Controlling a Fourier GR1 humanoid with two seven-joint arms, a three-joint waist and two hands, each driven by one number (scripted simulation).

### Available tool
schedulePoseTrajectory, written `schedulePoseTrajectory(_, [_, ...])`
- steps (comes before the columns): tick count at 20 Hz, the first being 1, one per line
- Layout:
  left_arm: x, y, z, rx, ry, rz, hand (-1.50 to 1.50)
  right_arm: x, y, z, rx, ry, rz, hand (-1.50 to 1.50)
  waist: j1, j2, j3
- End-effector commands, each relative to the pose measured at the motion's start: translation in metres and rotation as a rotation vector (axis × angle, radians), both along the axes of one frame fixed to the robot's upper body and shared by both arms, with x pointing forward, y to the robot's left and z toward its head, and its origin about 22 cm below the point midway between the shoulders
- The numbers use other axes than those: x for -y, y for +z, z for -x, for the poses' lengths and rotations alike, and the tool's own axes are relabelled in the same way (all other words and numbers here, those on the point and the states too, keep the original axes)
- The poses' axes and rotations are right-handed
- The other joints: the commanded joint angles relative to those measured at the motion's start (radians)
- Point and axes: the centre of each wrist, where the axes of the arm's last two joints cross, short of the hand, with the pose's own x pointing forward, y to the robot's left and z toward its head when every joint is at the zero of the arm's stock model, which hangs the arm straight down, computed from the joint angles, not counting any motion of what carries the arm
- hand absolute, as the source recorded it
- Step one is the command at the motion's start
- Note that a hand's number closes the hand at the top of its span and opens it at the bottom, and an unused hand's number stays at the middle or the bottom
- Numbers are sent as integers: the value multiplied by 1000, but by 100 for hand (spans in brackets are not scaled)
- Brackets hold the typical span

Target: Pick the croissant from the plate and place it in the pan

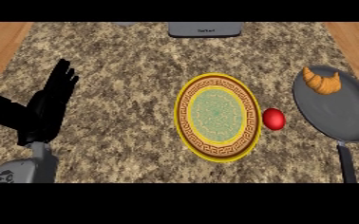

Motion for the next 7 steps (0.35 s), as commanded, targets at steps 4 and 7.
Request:
schedulePoseTrajectory(4, [22,14,-4,15,10,-3,0,-2,7,60,17,14,15,-150,6,1,-1])
schedulePoseTrajectory(7, [1,16,0,5,-3,-4,0,4,19,62,14,-9,30,-150,14,3,0])
